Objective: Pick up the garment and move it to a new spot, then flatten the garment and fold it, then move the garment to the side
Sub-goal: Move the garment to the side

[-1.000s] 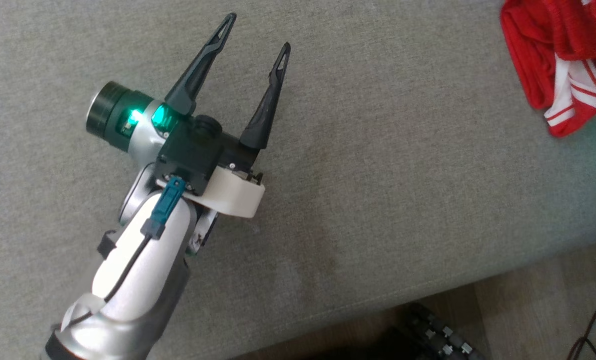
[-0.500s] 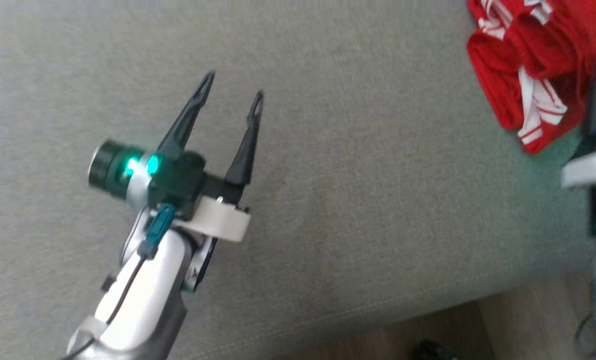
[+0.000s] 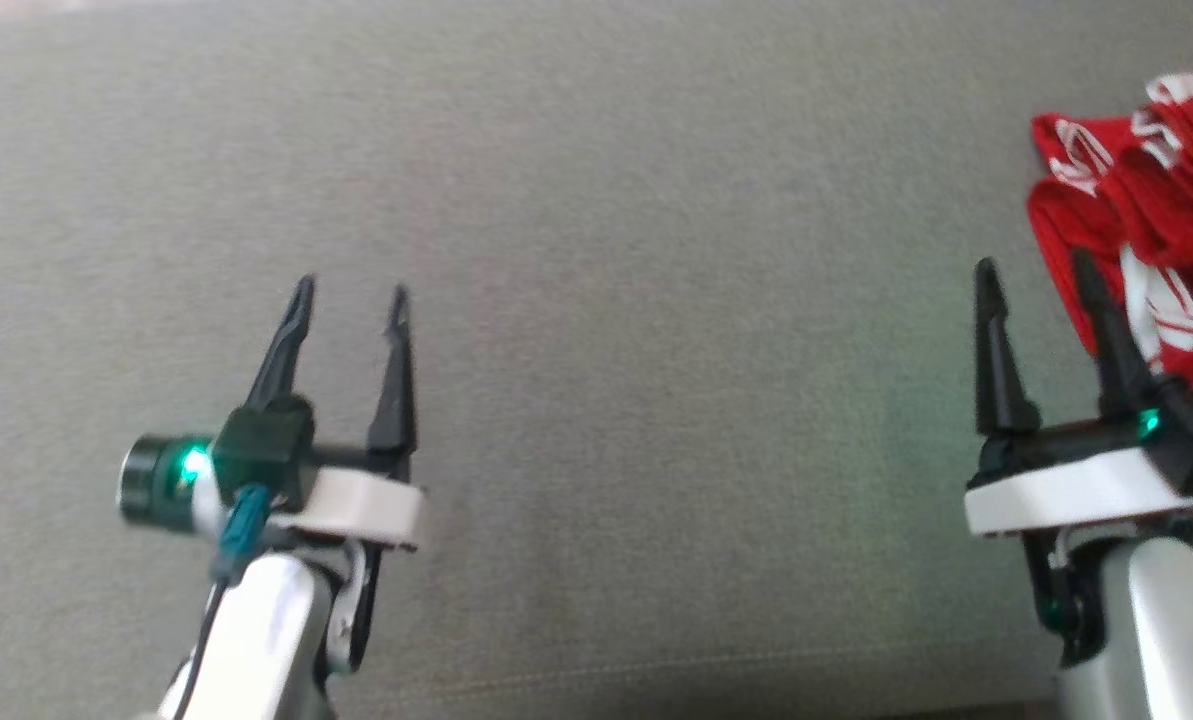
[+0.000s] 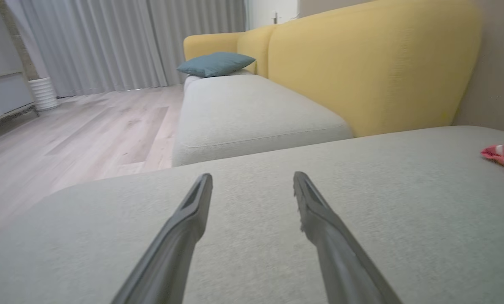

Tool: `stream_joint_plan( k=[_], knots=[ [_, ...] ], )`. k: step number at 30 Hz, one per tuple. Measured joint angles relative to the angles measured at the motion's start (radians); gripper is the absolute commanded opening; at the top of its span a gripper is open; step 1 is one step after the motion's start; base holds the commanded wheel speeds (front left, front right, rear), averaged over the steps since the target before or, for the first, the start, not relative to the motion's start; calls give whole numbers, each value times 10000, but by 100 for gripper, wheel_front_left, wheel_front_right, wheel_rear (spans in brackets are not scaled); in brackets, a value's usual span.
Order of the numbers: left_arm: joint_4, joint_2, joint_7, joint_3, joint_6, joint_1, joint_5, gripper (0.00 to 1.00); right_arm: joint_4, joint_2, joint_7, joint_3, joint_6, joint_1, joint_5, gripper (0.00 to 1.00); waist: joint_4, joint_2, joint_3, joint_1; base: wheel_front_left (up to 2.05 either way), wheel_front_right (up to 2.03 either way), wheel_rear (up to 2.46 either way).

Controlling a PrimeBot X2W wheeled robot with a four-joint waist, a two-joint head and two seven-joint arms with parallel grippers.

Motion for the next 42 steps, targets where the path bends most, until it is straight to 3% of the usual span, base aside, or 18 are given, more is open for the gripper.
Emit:
stream_joint_plan(
  k=[7,24,42],
  knots=[
    [-2,209,0,349,290,955,-309,100,-263,148,322,48,0,801,40,100,440,0,-745,0,0,0,0],
    [61,577,313,249,232,2223,-431,100,-663,293,802,188,0,2511,635,100,371,0,-2212,0,0,0,0],
    [-180,848,548,25,234,2525,-535,100,-723,303,882,278,0,2834,894,100,334,0,-2470,0,0,0,0]
  ],
)
